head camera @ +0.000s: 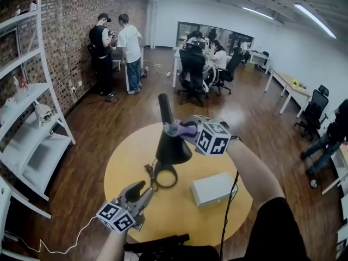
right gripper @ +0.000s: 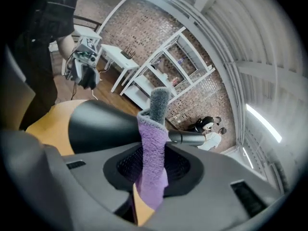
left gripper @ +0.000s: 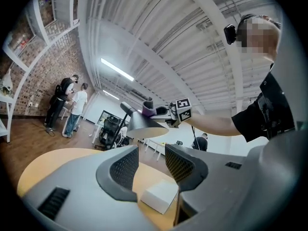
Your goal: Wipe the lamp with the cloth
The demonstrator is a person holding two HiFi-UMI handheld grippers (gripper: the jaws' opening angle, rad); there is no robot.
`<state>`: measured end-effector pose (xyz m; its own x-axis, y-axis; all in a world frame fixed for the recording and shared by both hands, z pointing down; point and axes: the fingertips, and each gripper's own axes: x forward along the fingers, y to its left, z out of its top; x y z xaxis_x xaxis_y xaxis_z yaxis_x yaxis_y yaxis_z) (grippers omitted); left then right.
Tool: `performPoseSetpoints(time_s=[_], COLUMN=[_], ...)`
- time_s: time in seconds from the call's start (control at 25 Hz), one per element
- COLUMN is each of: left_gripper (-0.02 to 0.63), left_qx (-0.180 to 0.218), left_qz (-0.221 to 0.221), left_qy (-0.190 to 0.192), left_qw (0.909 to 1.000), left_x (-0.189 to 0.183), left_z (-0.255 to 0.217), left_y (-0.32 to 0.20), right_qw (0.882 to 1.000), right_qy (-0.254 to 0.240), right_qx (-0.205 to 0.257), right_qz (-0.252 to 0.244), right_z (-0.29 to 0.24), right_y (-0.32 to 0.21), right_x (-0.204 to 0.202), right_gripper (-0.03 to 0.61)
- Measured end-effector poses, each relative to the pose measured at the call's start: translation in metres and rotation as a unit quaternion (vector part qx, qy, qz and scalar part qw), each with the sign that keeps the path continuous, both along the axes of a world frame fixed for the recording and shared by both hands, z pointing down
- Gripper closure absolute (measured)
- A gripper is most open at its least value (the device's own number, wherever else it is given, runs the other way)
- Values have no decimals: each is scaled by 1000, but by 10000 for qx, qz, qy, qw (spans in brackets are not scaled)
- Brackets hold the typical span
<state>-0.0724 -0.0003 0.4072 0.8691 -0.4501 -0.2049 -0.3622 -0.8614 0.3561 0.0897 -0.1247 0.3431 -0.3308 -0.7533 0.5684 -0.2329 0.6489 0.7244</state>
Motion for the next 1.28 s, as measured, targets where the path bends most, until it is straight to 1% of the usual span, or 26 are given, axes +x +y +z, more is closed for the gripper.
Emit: performPoseSetpoints(time_s=[0.16, 0.28, 0.4, 0.48, 0.6, 0.68, 0.76, 0.84, 0.88, 0.96, 1.08, 1.16, 1.28], left_gripper=[453, 453, 453, 452, 453, 452, 452, 451, 451, 451, 439, 439, 439], left_qx=[55, 76, 121, 123, 101, 99, 85, 92, 114, 135, 83, 114, 227], left_qz=[214, 230, 198, 114, -140, -386, -707, -1083, -1276, -1613, -1877, -2038, -2194], left_qy=[-37, -93, -196, -238, -265, -263, -232, -207, -225, -301, -317, -269, -361], left_qw=[9997, 9997, 9995, 9996, 9995, 9989, 9972, 9939, 9915, 9863, 9817, 9786, 9747], left_x=[17, 27, 36, 42, 52, 56, 61, 65, 67, 67, 68, 67, 64], left_z=[-1, -5, -5, -4, -4, -5, -7, -11, -13, -16, -27, -38, -50], left_y=[2, 1, 3, 4, 4, 2, -2, -4, -4, -5, -8, -5, 0], right_qw=[9999, 9996, 9988, 9972, 9911, 9874, 9845, 9818, 9810, 9802, 9768, 9722, 9563], right_qy=[112, 226, 401, 586, 880, 844, 622, 282, 64, -504, -1332, -1907, -2800], right_qx=[84, 138, 206, 285, 405, 409, 336, 273, 270, 315, 503, 575, 509], right_qz=[30, 1, -163, -380, -911, -1271, -1607, -1861, -1921, -1889, -1600, -1232, -669], right_z=[6, 11, 19, 24, 32, 34, 34, 30, 26, 13, -7, -17, -32], right_y=[36, 56, 74, 86, 101, 106, 108, 104, 98, 80, 33, -3, -50], right_x=[5, 7, 6, 6, 10, 10, 11, 17, 21, 26, 34, 41, 50], right_gripper=[474, 474, 474, 474, 474, 474, 474, 474, 474, 474, 474, 474, 474])
